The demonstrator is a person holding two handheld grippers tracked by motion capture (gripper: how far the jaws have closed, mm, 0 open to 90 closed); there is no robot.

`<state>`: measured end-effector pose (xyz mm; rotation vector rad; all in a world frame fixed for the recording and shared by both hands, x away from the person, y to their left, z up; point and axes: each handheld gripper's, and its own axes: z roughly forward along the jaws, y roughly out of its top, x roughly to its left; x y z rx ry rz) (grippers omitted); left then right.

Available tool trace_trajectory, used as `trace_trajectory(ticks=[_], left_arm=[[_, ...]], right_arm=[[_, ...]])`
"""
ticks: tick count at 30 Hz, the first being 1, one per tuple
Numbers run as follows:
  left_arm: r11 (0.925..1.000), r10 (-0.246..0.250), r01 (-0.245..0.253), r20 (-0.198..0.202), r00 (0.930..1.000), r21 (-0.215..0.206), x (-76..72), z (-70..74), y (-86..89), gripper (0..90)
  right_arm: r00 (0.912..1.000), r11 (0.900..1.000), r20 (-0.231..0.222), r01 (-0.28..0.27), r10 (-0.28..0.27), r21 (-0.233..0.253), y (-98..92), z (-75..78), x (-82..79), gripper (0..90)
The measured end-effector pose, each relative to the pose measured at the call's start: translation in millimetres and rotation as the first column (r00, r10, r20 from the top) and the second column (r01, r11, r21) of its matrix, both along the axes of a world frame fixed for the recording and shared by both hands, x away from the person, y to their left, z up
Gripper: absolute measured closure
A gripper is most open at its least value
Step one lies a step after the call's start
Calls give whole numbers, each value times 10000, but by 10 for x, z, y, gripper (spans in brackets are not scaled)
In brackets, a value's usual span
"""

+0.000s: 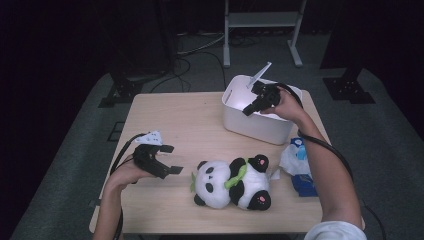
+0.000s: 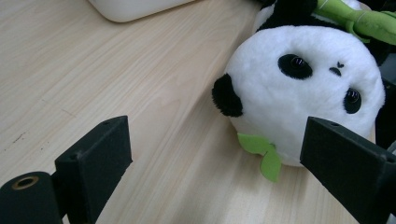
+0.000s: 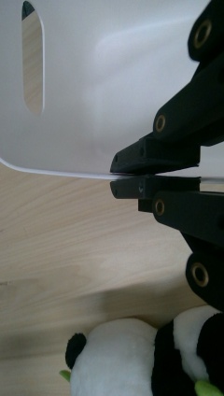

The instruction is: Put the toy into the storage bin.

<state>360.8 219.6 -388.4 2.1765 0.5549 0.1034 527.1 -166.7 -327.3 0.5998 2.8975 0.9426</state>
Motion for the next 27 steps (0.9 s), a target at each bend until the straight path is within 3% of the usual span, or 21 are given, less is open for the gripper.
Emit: trace_trajectory(ticks=[17, 27], left_arm=[[9997, 184, -179, -353, 9992, 152, 34, -125, 31, 77], [9998, 161, -157, -357, 9992, 116, 36, -137, 46, 77]], right_arm=[[9930, 9929, -41, -1183, 1182, -132, 327, 9, -331, 850], [9850, 9849, -47, -1723, 1723, -138, 450, 9, -530, 851]])
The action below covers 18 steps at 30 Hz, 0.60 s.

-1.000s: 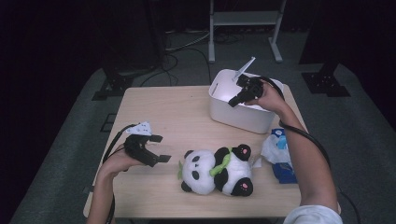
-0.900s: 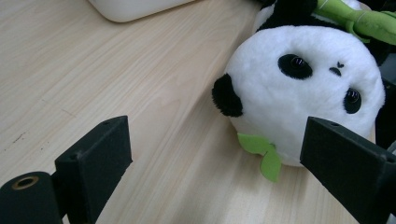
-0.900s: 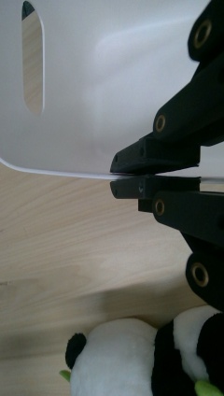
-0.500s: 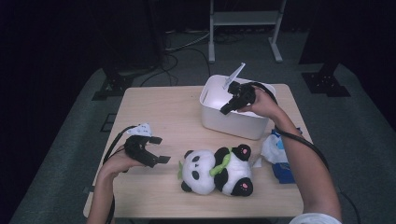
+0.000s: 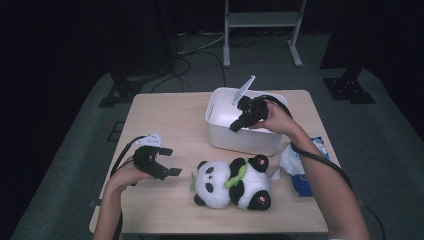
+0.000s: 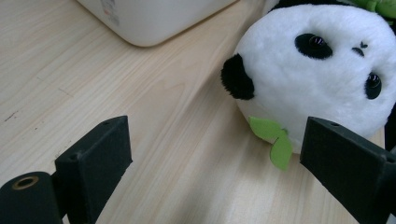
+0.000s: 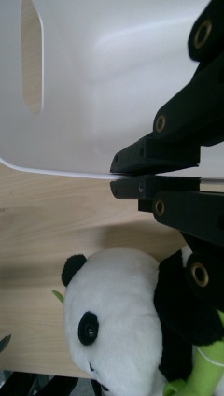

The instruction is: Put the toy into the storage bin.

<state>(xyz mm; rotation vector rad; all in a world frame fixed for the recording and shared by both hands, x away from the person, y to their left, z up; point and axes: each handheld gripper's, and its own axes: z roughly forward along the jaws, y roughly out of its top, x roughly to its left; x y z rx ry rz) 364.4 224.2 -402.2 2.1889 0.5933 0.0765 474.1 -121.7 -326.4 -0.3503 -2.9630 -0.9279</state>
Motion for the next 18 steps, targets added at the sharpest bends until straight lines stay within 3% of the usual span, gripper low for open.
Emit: trace_trajectory(ticks=[12, 18], left_arm=[[9999, -102, 102, 16, 9999, -11, 7, 0, -19, 77], [10000, -88, 88, -16, 10000, -13, 7, -10, -20, 77]], right_arm=[[9996, 9996, 27, -282, 282, 5, 68, -2, -138, 851], [9998, 9998, -104, -159, 160, 103, 62, -8, -162, 848]])
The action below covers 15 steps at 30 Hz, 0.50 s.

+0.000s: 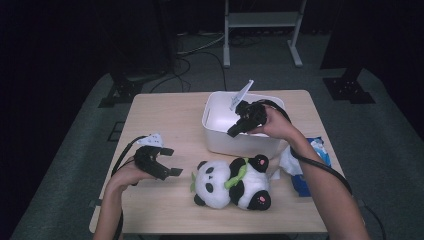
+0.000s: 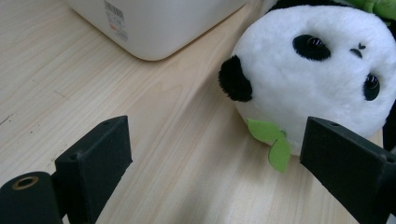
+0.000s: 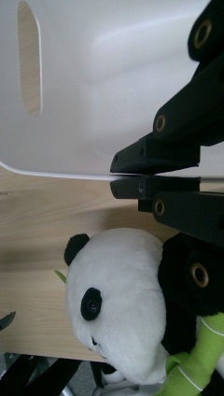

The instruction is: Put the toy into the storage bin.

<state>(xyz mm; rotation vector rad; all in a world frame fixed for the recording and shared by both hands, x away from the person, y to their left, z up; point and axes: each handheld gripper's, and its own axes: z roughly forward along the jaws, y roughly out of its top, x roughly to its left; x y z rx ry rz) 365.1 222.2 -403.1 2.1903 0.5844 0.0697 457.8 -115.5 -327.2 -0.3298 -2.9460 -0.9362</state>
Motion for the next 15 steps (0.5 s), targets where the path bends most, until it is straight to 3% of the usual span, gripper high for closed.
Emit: trace_trajectory(ticks=[15], left_arm=[[10000, -37, 37, 56, 10000, 48, -25, 16, -1, 77]], right_arm=[[10000, 10000, 43, -69, 69, 55, -8, 27, -64, 853]])
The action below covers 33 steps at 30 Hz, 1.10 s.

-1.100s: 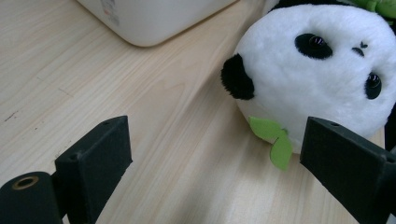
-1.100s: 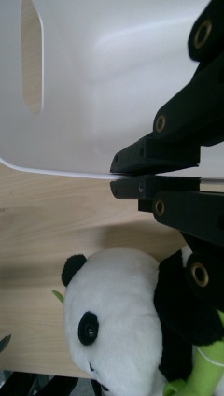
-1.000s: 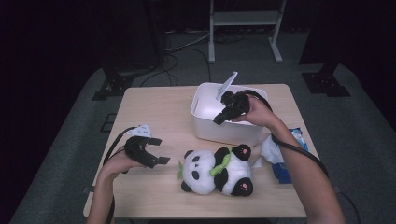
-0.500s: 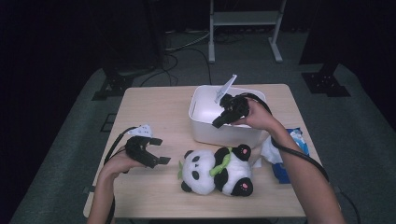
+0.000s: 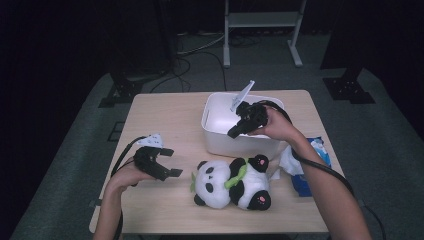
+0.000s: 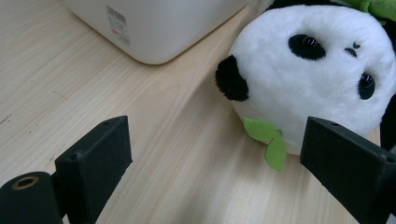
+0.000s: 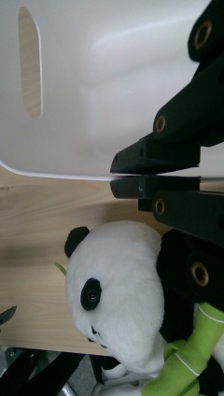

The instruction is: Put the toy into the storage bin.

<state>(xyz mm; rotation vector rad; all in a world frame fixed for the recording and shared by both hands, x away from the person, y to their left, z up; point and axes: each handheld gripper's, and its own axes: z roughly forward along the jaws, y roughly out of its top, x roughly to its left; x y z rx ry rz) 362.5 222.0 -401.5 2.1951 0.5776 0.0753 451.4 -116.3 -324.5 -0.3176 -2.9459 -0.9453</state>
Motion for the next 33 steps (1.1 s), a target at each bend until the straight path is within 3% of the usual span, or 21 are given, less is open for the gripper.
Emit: trace_trajectory(ticks=[8, 15, 25, 33], left_arm=[[10000, 20, -20, -39, 10000, -22, 6, -10, 4, 77], [10000, 23, -23, -53, 10000, -30, -1, -15, 1, 77], [10000, 53, -53, -95, 9999, -9, -12, -19, -2, 77], [10000, 46, -45, -93, 9999, 82, -23, -17, 1, 77]], right_arm=[[9998, 10000, -177, -84, 84, -3, 33, 2, -20, 847], [9997, 9990, -153, 177, -171, 405, -65, 82, -78, 779], [10000, 9974, 67, 44, -49, 718, -201, 204, -337, 707], [9993, 9959, 3, -366, 367, 826, -252, 192, -589, 644]])
